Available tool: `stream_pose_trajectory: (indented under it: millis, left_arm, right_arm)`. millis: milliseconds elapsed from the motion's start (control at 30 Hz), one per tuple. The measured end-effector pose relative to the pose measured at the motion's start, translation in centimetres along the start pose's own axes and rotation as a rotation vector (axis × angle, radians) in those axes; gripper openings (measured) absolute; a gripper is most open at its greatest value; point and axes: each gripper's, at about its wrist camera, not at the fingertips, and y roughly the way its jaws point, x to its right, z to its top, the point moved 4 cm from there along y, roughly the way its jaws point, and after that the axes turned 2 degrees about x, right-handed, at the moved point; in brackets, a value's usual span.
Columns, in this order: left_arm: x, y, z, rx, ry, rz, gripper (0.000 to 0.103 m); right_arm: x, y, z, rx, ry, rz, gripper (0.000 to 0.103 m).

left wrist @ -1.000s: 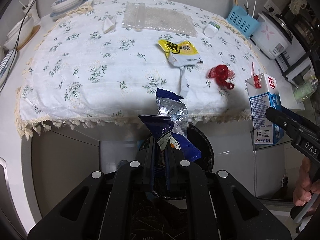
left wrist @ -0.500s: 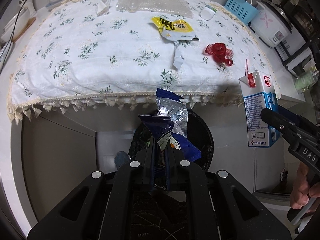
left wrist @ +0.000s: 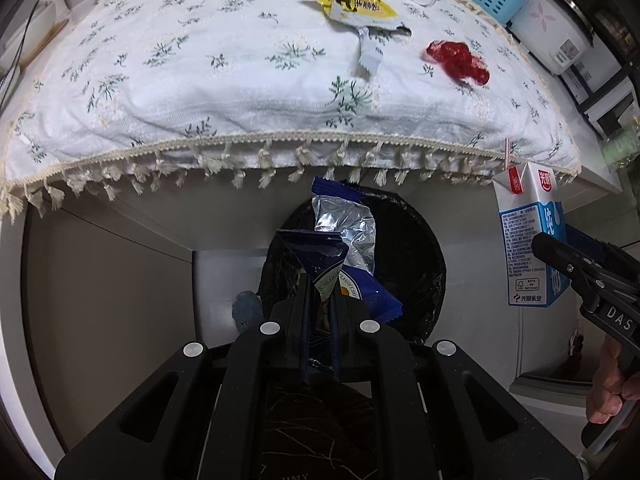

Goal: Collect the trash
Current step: 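Carry the blue candy wrapper and milk carton over the black trash bin, then open the left tool over the bin while the right tool releases the milk carton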

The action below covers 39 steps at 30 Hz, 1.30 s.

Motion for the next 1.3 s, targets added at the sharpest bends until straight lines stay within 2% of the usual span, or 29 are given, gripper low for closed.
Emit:
stream_pose_trajectory:
  millis: [433, 1033, 1300]
  left_arm:
    - [1.6, 3.7, -1.9, 0.000, 0.046, -0.002, 0.007]
    - [7.0, 8.6, -2.7, -0.045, 0.152, -0.035, 0.007]
    - [7.9, 8.6, -2.5, -0.021, 0.189, -0.039, 0.012]
  right_arm:
    - [3.4, 2.7, -2.9, -0.025, 0.051, -0.017, 0.061]
    - [5.8, 1.0, -5.0, -0.032, 0.085, -0.041, 0.061]
    - [5.8, 0.9, -5.1, -0.036, 0.079, -0.047, 0.061]
